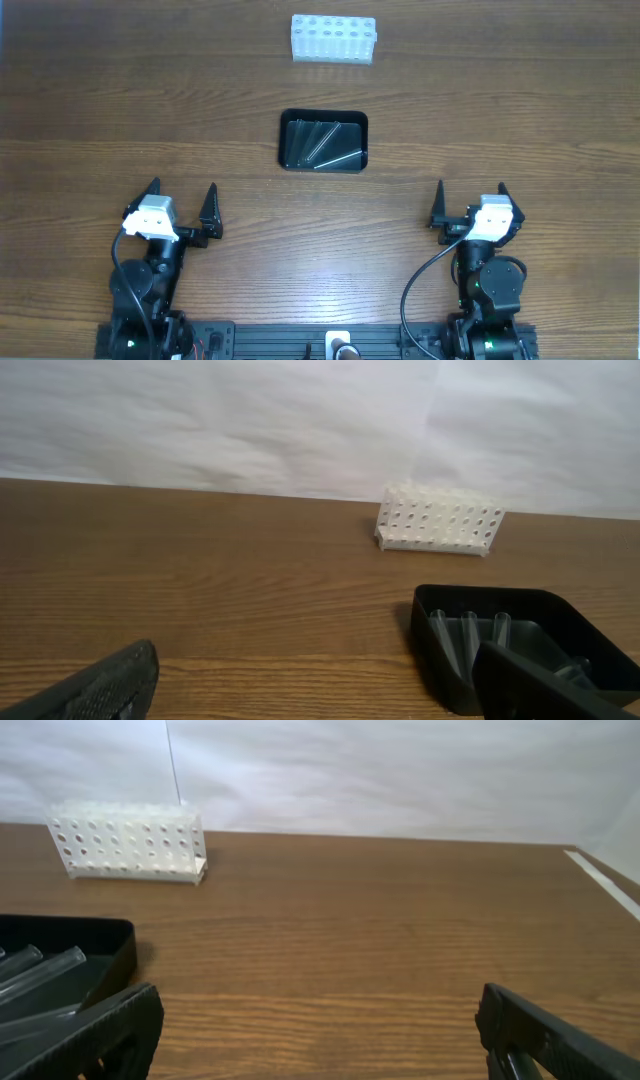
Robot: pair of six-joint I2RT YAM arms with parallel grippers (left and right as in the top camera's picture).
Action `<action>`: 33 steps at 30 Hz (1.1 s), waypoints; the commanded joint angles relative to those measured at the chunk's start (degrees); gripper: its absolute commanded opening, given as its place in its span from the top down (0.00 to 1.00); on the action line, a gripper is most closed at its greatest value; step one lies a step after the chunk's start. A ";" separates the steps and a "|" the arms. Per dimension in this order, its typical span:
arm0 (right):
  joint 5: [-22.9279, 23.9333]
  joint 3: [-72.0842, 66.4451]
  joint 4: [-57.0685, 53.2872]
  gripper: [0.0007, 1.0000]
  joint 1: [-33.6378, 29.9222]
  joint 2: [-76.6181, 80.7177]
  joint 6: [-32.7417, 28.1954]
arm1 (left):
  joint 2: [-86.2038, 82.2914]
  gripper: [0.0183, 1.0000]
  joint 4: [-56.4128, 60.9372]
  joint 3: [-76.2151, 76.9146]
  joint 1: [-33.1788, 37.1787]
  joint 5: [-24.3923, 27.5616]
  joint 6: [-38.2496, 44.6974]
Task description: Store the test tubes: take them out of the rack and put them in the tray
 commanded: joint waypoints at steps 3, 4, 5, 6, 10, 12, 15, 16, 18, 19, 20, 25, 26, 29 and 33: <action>-0.61 -0.48 1.31 0.01 -0.28 -1.66 -0.39 | -0.46 0.00 -0.20 -0.26 0.35 0.74 0.63; -0.61 -0.48 1.29 0.01 -0.33 -1.66 -0.39 | -0.46 0.00 -0.20 -0.26 0.35 0.74 0.63; -0.61 -0.48 1.25 0.01 -0.35 -1.66 -0.39 | -0.46 0.00 -0.20 -0.26 0.35 0.74 0.63; -0.63 -0.48 1.07 0.01 -0.50 -1.66 -0.39 | -0.46 0.00 -0.20 -0.26 0.35 0.74 0.63; -0.66 -0.48 -0.66 0.01 -1.51 -1.62 -0.42 | -0.46 0.00 -0.20 -0.26 0.35 0.74 0.63; -0.63 -0.48 -0.66 0.01 -2.03 -1.60 -0.42 | -0.46 0.00 -0.20 -0.26 0.35 0.74 0.63; -0.70 -0.48 -0.66 0.01 -2.19 -1.60 -0.39 | -0.46 0.00 -0.20 -0.26 0.35 0.74 0.63; -0.70 -0.48 -0.66 0.01 -2.19 -1.60 -0.39 | -0.46 0.00 -0.20 -0.26 0.35 0.74 0.63; -0.70 -0.48 -0.66 0.01 -2.19 -1.60 -0.42 | -0.46 0.00 -0.20 -0.26 0.35 0.74 0.63; -0.70 -0.48 -0.66 0.01 -2.19 -1.60 -0.39 | -0.46 0.00 -0.20 -0.26 0.35 0.74 0.63; -0.70 -0.48 -0.66 0.01 -2.19 -1.60 -0.39 | -0.46 0.00 -0.20 -0.26 0.35 0.74 0.63; -0.70 -0.48 -0.66 0.01 -2.19 -1.60 -0.39 | -0.46 0.00 -0.20 -0.26 0.35 0.74 0.63; -0.70 -0.48 -0.66 0.01 -2.19 -1.60 -0.42 | -0.46 0.00 -0.20 -0.26 0.35 0.74 0.63; -0.70 -0.48 -0.66 0.01 -2.19 -1.60 -0.39 | -0.46 0.00 -0.20 -0.26 0.35 0.74 0.63; -0.70 -0.48 -0.66 0.01 -2.19 -1.60 -0.39 | -0.46 0.00 -0.20 -0.26 0.35 0.74 0.63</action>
